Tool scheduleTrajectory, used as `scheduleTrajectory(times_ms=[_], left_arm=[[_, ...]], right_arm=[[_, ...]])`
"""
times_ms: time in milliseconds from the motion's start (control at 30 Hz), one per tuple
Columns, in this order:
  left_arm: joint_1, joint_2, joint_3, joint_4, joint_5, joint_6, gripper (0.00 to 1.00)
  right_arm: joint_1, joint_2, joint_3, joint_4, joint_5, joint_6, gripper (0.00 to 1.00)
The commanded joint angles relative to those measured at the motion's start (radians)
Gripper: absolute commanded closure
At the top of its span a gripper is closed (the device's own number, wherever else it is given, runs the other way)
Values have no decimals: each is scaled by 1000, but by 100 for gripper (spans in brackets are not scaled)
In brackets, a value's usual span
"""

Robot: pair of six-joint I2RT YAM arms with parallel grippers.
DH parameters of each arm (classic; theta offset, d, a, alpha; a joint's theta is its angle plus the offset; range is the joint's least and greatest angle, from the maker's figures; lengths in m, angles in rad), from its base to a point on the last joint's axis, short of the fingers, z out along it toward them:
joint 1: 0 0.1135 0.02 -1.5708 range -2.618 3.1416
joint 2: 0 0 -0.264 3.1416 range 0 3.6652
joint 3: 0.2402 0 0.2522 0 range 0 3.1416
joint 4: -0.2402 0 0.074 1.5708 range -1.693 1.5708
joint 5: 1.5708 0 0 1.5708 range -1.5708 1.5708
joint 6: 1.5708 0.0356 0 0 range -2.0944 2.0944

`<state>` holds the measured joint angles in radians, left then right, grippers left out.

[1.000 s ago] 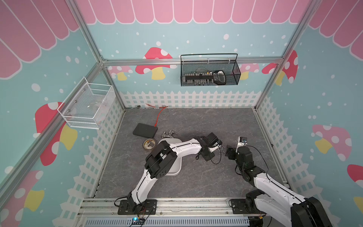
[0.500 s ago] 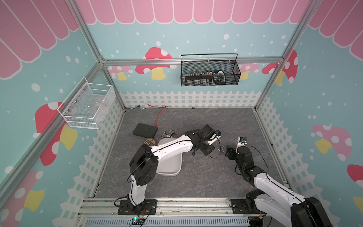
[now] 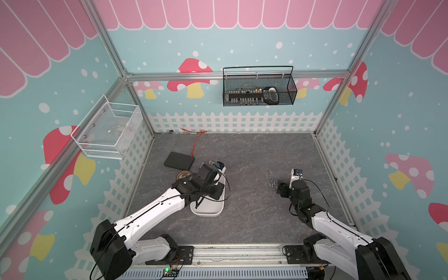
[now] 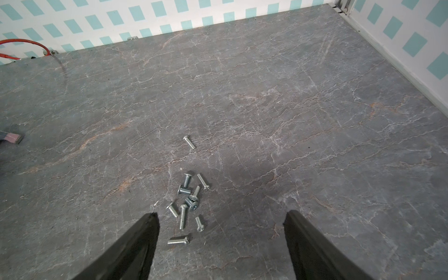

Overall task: Put the screws on the desktop into the storage box
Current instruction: Place the screw in the storage box.

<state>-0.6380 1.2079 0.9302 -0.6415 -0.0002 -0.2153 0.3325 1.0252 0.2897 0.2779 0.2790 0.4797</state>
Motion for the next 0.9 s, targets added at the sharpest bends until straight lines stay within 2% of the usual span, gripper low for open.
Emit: scheduleTrajectory(times_ms=[0, 167, 300, 367, 400, 467, 533, 633, 867], left_arm=[[61, 38, -26, 44, 23, -64, 100], [115, 120, -58, 75, 46, -77, 100], [124, 129, -71, 99, 62, -84, 98], [127, 135, -76, 106, 80, -81, 87], [127, 139, -76, 108, 80, -81, 79], [127, 145, -70, 106, 82, -82, 54], [128, 141, -65, 109, 88, -87, 40], [128, 92, -70, 122, 85, -88, 33], [127, -144, -110, 182, 32, -93, 32]], right_arm=[[-7, 1, 3, 14, -5, -1, 14], [-7, 1, 1, 15, -6, -3, 14], [-7, 14, 7, 14, -12, -3, 14], [-7, 19, 13, 11, -19, -4, 14], [-7, 21, 15, 9, -19, -4, 14], [-7, 16, 16, 7, -18, -4, 14], [-7, 12, 13, 6, -18, -4, 14], [-7, 16, 14, 8, -19, -3, 14], [-6, 43, 22, 3, -61, -11, 13]])
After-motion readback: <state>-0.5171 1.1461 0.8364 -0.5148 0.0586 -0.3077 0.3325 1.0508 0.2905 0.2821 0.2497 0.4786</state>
